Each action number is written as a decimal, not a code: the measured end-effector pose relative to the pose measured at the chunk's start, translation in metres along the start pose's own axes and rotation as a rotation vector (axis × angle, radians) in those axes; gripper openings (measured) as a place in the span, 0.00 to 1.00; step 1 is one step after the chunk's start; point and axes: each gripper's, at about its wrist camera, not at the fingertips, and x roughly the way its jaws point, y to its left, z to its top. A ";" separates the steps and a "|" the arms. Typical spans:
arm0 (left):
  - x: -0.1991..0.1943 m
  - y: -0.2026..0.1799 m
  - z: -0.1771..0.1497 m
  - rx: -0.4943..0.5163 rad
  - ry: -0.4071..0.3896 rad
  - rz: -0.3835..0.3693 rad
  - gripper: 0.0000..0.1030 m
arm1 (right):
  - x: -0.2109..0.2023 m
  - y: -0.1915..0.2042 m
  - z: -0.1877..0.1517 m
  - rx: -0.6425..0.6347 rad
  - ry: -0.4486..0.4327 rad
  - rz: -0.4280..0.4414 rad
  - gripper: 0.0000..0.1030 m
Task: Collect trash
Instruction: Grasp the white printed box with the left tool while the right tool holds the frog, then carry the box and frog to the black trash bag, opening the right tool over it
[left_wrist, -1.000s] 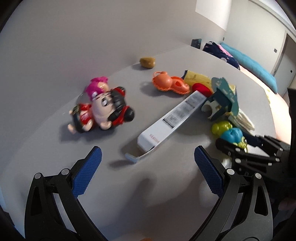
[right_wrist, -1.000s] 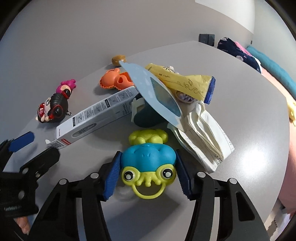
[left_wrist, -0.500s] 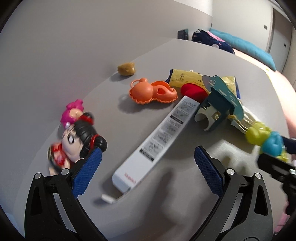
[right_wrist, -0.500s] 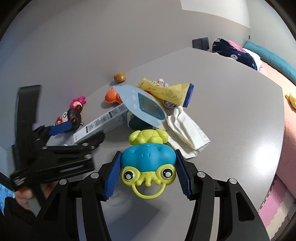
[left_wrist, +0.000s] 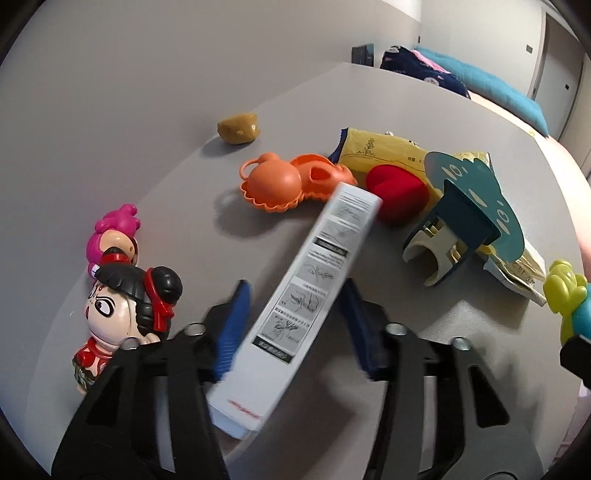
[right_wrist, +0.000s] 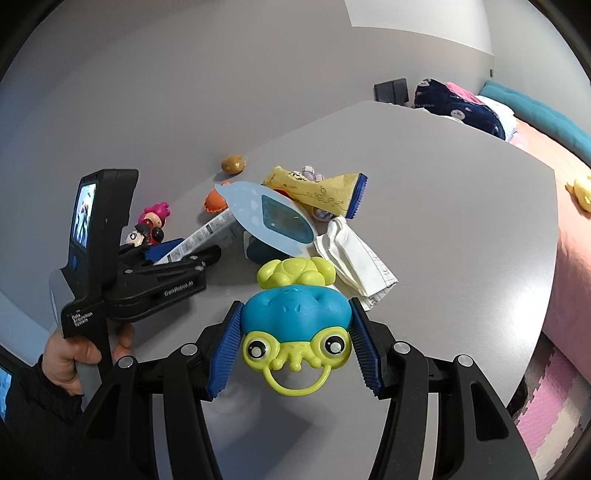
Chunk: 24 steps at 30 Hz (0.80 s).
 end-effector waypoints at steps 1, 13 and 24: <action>-0.001 -0.001 0.000 -0.006 0.004 0.001 0.38 | 0.000 0.000 -0.001 0.000 0.001 0.004 0.56; -0.052 -0.002 -0.025 -0.084 -0.085 -0.036 0.27 | -0.020 -0.005 -0.009 0.014 -0.035 0.014 0.56; -0.094 -0.053 -0.034 -0.037 -0.117 -0.094 0.27 | -0.056 -0.037 -0.019 0.066 -0.094 -0.002 0.56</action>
